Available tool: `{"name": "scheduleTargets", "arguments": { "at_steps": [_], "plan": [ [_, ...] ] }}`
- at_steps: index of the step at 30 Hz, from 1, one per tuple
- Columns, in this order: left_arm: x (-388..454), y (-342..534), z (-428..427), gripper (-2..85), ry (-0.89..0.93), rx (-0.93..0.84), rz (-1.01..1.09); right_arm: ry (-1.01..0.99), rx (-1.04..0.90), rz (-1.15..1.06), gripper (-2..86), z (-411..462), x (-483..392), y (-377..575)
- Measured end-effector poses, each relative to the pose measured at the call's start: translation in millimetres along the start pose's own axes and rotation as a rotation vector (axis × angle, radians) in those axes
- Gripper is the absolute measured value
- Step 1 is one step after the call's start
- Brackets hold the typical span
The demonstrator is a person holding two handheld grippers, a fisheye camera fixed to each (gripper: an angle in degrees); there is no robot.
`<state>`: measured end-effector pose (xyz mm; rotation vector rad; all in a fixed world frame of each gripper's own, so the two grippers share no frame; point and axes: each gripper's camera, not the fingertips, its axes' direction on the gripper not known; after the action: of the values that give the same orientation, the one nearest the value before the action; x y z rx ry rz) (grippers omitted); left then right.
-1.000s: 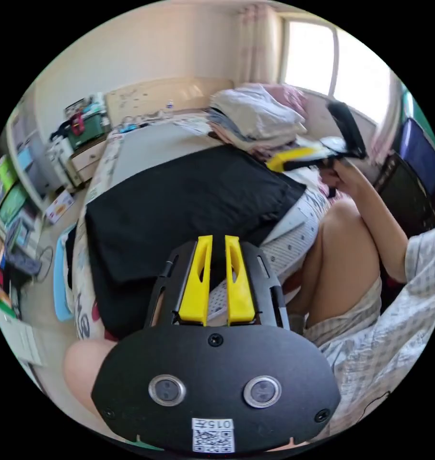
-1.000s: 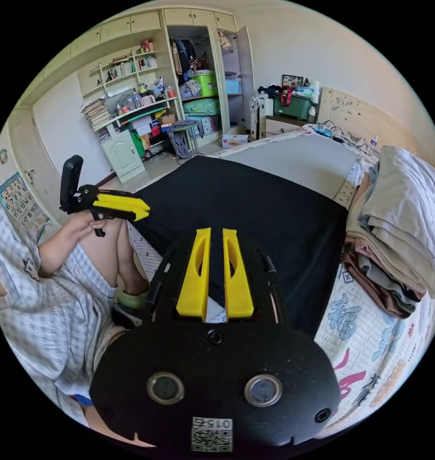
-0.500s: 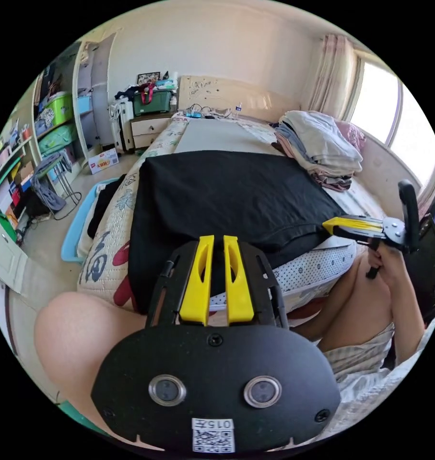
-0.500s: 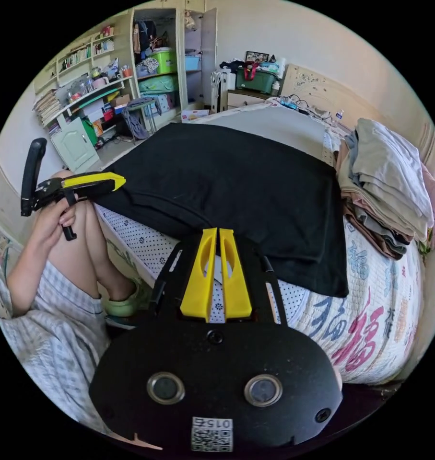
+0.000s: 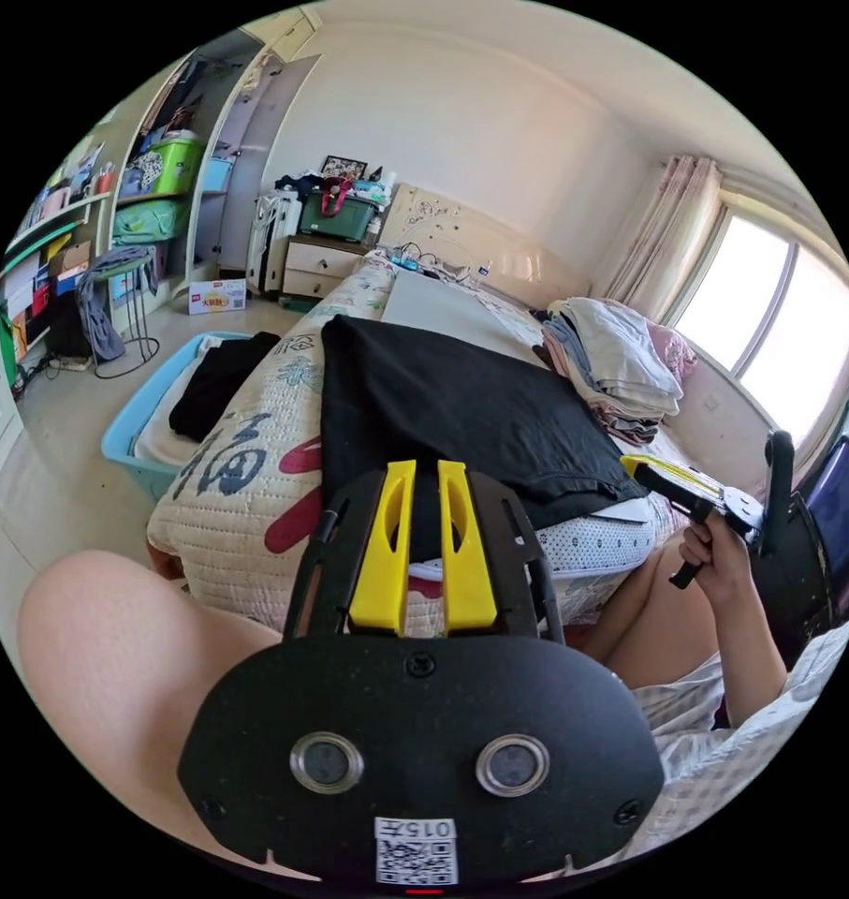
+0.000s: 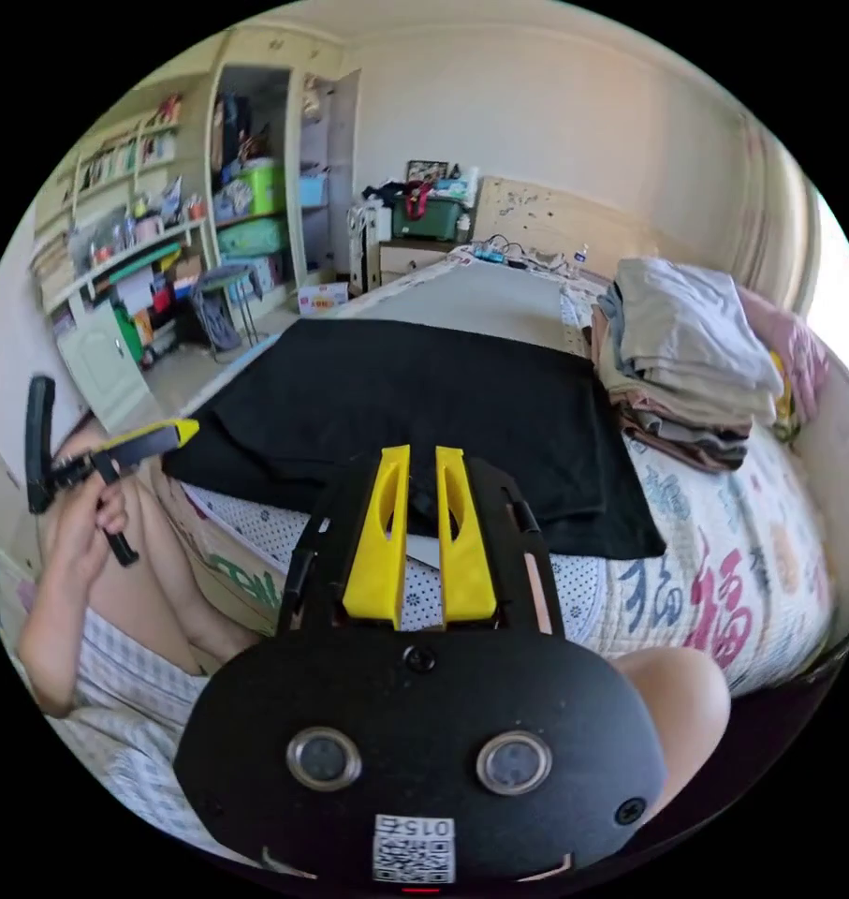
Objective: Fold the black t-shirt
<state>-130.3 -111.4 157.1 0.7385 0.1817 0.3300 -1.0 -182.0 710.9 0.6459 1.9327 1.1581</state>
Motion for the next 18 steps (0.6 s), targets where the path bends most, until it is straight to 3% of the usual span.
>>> {"name": "scheduleTargets", "arguments": {
  "at_steps": [4,10,18],
  "plan": [
    [5,-17,-5,5.2,-0.016,-0.002,0.049,-0.155,0.135,0.300,6.4,-45,125,58],
    [54,-89,15,6.2,0.080,-0.049,0.193,0.028,0.189,0.626,8.7,-79,284,163],
    [192,-212,114,6.9,0.194,-0.154,0.496,0.014,0.167,0.851,10.1,-72,451,234]
  ]
}}
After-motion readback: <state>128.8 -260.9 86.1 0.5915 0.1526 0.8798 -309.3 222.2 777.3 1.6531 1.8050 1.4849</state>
